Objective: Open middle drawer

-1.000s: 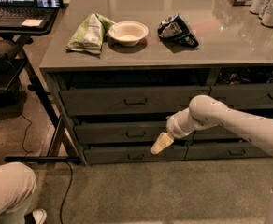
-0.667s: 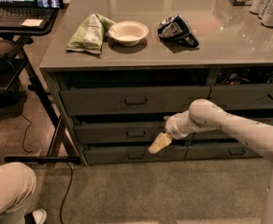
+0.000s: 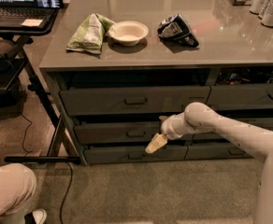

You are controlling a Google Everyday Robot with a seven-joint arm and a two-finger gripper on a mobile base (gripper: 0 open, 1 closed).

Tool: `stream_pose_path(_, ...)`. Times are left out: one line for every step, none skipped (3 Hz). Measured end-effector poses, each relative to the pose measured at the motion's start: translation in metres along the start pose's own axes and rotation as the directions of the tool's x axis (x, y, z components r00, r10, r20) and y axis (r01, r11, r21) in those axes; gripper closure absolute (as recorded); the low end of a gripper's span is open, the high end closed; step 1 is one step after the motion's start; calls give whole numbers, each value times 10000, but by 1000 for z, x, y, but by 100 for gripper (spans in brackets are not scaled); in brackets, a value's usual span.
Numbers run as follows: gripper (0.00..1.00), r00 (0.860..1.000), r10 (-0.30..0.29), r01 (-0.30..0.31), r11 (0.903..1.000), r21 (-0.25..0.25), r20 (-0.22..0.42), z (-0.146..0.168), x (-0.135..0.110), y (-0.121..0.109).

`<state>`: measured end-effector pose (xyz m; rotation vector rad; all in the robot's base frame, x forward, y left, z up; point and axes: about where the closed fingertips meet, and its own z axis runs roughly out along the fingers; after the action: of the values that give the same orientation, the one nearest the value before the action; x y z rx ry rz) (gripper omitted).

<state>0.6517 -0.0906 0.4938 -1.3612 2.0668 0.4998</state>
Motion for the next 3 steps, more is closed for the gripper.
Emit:
stream_pose_path(0, 9991, -336, 338, 9994, 75, -268, 15, 3, -1)
stream_pose_path(0, 9960, -836, 846, 9959, 332, -317, 28, 9, -6)
stream_pose_path(0, 9908, -1348, 1351, 9900, 416, -119, 42, 17, -18)
